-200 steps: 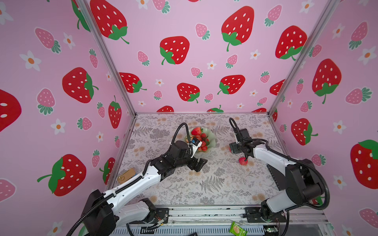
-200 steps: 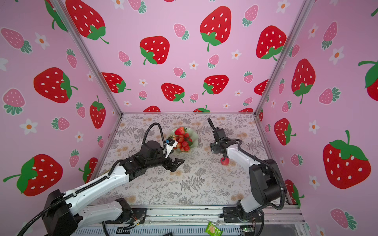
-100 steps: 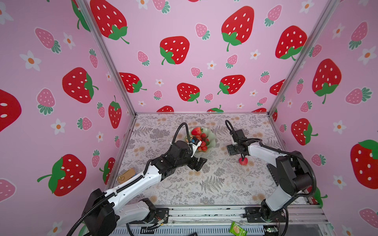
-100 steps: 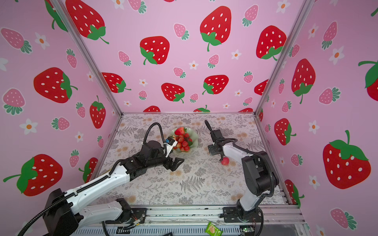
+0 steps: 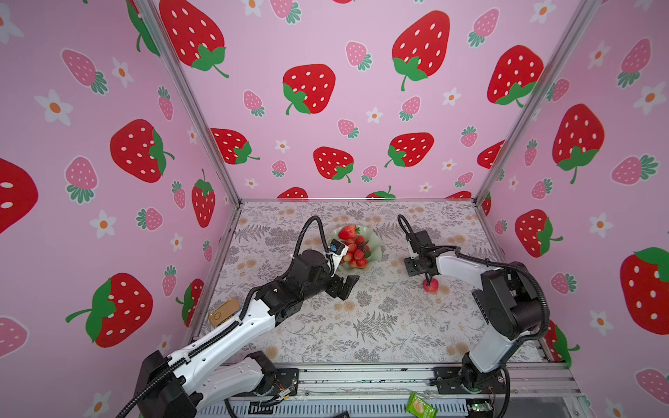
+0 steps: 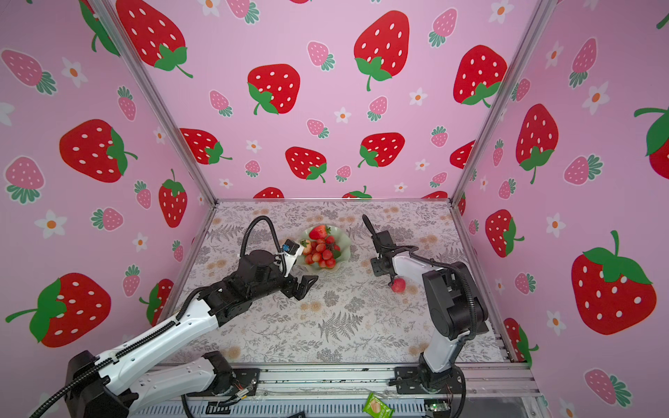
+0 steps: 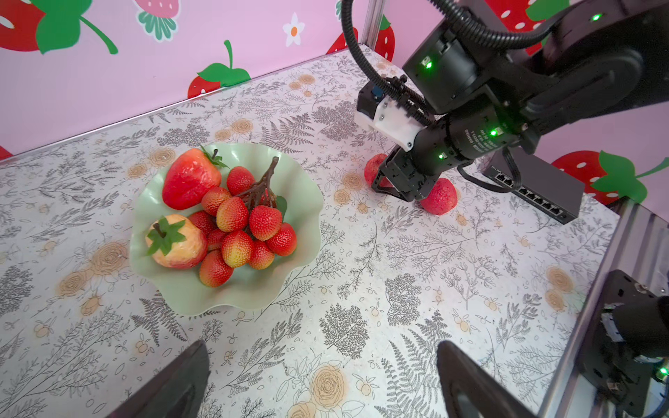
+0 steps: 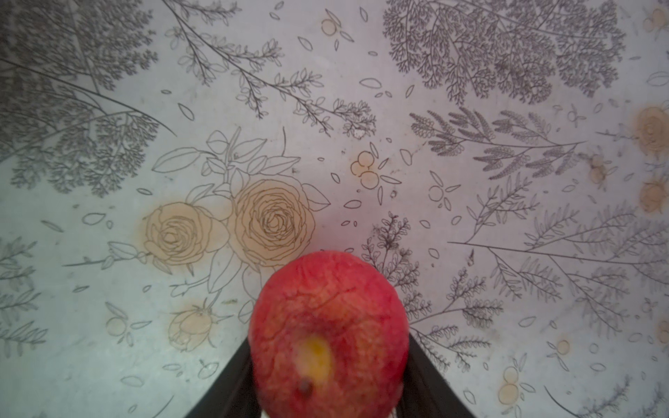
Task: Place and organize the fake fruits in the fruit bowl
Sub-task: 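Lower the red apple into the bowl with the right gripper and release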
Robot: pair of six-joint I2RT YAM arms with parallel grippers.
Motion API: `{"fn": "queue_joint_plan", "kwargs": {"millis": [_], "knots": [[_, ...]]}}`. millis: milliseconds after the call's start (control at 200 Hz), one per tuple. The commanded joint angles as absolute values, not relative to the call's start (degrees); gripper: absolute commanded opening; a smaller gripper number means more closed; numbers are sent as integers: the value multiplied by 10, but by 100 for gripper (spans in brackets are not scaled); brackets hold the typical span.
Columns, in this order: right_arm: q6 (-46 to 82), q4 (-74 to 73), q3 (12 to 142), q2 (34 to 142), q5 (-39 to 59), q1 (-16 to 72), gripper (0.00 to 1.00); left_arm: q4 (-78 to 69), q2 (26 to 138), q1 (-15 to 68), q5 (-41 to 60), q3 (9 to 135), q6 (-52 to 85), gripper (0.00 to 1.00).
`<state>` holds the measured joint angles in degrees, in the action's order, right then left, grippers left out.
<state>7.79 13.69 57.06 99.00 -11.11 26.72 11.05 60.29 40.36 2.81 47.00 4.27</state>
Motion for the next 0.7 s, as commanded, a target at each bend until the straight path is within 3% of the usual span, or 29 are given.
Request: {"fn": "queue_joint_plan", "kwargs": {"millis": [0,340,695], "knots": [[52,90,567,945,-71,270,42,116,596,397,11,479,35,99],[9,13,648,934,128,306,41,105,602,394,4,475,46,99],[8,24,738,1042,127,334,42,123,570,394,-14,467,47,99]]}}
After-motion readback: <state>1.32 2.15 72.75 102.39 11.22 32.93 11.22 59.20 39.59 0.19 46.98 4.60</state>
